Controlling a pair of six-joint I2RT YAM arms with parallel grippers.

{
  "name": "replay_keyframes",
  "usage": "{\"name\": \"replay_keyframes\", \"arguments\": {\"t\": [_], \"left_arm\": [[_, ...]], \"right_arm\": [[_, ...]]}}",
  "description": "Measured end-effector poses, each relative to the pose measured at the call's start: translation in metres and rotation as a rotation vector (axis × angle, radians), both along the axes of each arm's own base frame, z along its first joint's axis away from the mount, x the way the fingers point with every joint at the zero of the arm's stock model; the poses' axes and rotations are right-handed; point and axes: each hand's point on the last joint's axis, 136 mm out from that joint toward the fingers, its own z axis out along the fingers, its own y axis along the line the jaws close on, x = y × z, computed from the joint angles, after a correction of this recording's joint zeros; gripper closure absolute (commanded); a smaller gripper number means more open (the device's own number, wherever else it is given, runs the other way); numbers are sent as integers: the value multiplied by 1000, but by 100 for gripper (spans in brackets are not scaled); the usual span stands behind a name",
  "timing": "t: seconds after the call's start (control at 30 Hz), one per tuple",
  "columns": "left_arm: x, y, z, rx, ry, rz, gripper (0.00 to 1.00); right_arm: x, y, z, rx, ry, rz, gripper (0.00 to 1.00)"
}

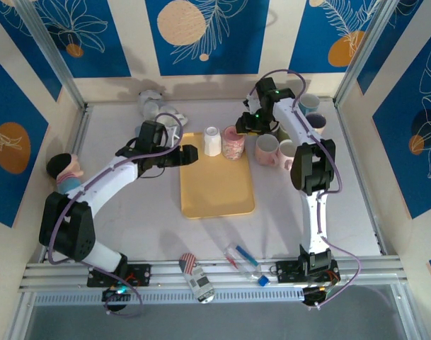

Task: Turn the mug right side up

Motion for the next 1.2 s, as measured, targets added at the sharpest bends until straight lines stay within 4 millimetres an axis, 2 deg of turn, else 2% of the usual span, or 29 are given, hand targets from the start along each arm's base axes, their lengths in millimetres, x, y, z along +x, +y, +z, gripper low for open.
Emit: {"name": "replay_keyframes", "arguments": {"t": [0.2,0.4,0.53,0.67,0.77,0.87,0.97,1.1,1.2], "left_arm": [[-5,2,0,0,5,-1,26],[-9,4,7,-2,-7,-3,26],[-14,6,8,3,-6,-4,26],[-17,10,7,14,0,1,25],[-18,11,6,18,4,4,25],[-19,10,6,14,5,-4,28],[-23,4,7,-9,12,-41,32],[-31,-8,4,-18,26,-88,36],[-41,-16,-1,-8,50,-109,38]], "right_arm": [[-7,14,-6,-1,-7,81,53],[-25,49,-9,21,-19,184,54],[-53,71,-10,51,5,222,54],[-97,87,-11,71,47,245,53],[-125,95,-11,88,93,259,51],[-144,99,-10,134,134,248,50],[-145,88,2,185,142,194,51],[-129,77,29,232,65,163,53],[-118,77,45,251,17,179,55]]}}
